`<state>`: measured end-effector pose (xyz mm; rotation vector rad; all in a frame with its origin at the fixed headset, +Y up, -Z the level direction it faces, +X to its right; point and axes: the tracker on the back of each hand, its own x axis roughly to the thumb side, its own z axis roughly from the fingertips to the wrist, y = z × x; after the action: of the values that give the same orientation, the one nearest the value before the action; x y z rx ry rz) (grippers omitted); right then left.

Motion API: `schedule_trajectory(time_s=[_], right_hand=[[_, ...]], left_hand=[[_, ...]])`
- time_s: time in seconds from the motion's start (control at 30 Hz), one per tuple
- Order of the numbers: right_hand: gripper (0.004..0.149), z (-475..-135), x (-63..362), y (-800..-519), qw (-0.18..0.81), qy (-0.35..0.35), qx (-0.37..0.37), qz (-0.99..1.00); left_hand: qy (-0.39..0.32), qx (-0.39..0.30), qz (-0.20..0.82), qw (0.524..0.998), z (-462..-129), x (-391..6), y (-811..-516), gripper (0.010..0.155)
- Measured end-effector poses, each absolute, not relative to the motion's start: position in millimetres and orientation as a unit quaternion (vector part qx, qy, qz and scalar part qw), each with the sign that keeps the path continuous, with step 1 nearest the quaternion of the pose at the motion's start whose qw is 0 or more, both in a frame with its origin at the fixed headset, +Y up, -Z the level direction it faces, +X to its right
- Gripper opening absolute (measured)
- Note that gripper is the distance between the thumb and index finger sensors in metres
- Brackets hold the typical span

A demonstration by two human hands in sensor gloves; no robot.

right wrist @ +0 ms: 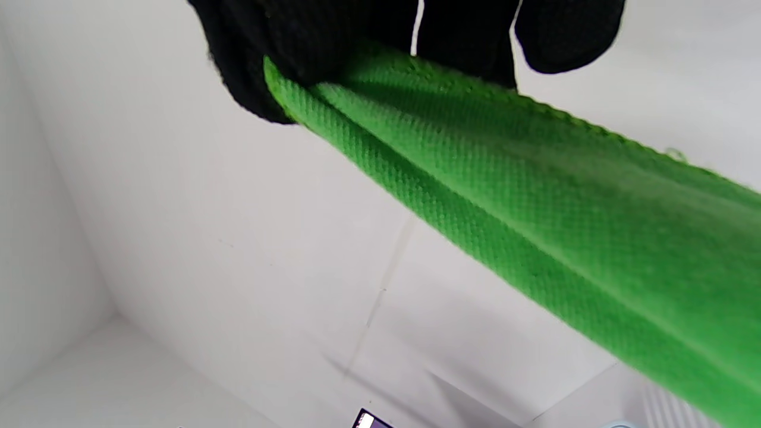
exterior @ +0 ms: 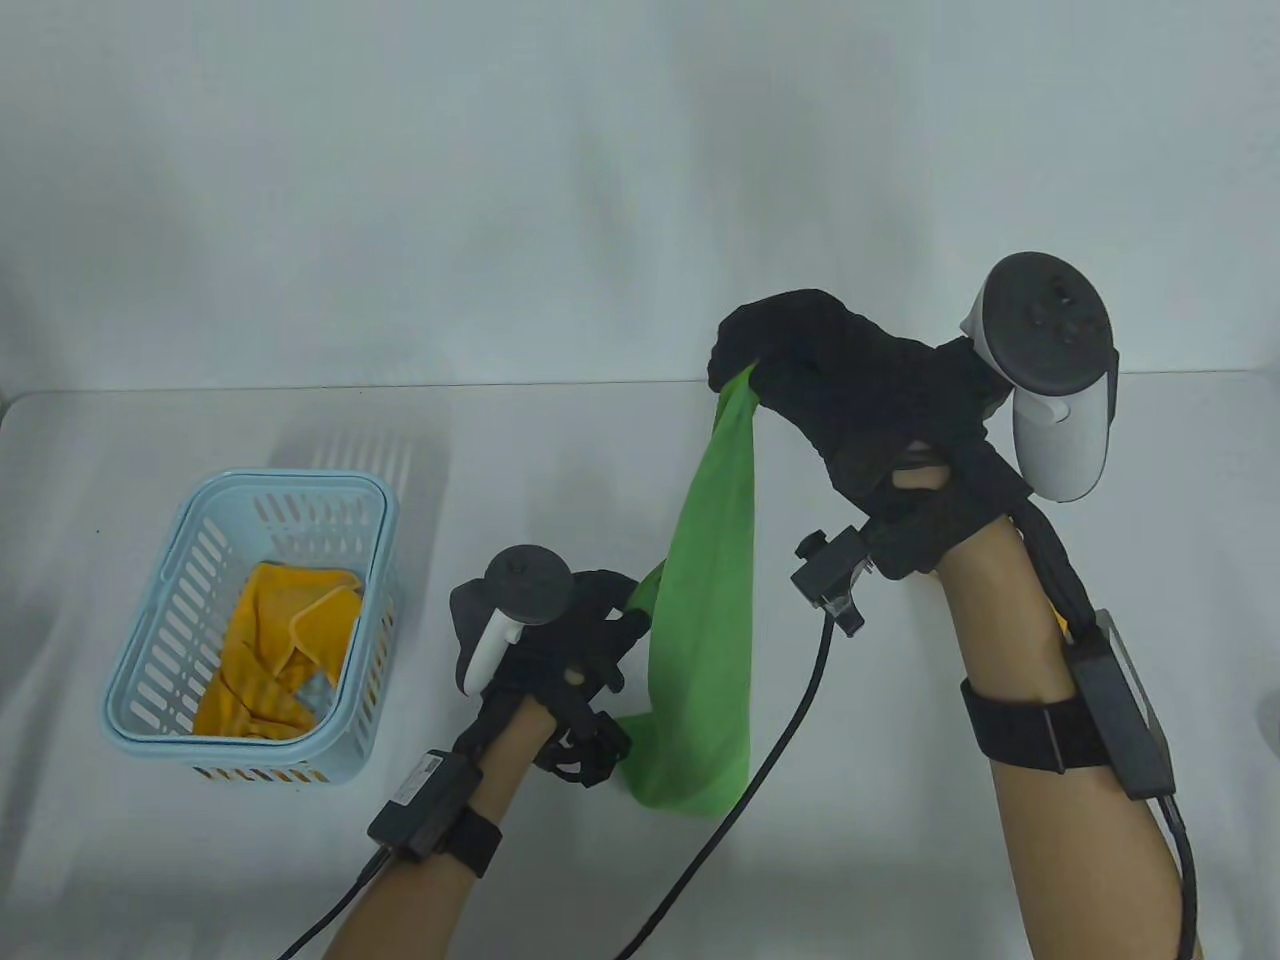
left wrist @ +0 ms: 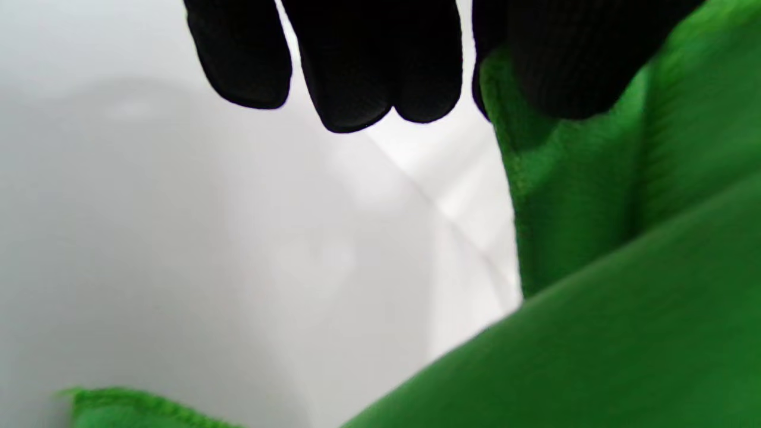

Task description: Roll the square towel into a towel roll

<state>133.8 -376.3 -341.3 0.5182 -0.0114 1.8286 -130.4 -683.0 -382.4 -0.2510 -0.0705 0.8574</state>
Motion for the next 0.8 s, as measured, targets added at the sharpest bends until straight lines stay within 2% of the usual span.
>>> schedule_trajectory(time_s=[0.2,0.4,0.6,0.8], right_hand=[[0.034,-343,159,-393,0.561,-0.008,0.184,0.808],[0.034,-351,191,-427,0.556,0.000,0.128,0.821],[0.034,-359,215,-457,0.532,0.009,0.073,0.844],[0.033,-367,231,-490,0.446,0.043,0.023,0.894]], left_hand=[[0.007,-0.044,0.434,0.900,-374,-174,-653,0.043],[0.036,0.005,0.457,0.889,-363,-207,-634,0.042],[0.054,0.040,0.484,0.873,-354,-225,-618,0.042],[0.070,0.060,0.499,0.861,-351,-240,-611,0.042]])
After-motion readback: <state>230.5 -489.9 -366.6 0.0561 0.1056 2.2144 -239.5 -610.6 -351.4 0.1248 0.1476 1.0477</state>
